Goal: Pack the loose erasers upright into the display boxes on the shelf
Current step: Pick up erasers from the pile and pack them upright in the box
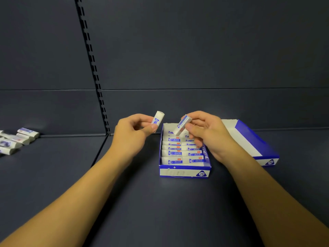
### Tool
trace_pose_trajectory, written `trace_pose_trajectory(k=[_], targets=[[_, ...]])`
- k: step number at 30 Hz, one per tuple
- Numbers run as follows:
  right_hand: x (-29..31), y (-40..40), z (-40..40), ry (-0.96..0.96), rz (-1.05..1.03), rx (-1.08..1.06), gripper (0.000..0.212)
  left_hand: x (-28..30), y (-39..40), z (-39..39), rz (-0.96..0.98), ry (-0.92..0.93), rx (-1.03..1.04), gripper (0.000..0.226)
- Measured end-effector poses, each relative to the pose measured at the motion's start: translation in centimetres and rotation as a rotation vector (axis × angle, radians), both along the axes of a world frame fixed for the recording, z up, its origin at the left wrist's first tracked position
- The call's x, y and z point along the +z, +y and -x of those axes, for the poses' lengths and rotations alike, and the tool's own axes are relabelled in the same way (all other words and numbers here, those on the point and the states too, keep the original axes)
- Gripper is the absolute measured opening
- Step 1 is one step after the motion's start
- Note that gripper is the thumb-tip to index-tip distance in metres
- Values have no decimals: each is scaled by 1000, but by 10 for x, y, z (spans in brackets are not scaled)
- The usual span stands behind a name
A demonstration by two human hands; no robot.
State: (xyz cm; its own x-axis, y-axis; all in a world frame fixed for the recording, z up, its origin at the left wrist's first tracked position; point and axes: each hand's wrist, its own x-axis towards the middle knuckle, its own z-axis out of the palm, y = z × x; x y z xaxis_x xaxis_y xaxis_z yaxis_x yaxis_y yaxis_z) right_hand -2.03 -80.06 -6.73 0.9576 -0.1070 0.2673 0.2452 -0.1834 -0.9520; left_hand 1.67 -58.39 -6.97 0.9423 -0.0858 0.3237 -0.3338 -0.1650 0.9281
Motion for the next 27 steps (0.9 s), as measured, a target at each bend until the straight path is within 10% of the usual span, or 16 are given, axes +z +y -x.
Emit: trace_pose_trajectory(k=[27], targets=[[3,-8,8,-6,-28,182,26,-7,-8,-1,-180,-111,69,6]])
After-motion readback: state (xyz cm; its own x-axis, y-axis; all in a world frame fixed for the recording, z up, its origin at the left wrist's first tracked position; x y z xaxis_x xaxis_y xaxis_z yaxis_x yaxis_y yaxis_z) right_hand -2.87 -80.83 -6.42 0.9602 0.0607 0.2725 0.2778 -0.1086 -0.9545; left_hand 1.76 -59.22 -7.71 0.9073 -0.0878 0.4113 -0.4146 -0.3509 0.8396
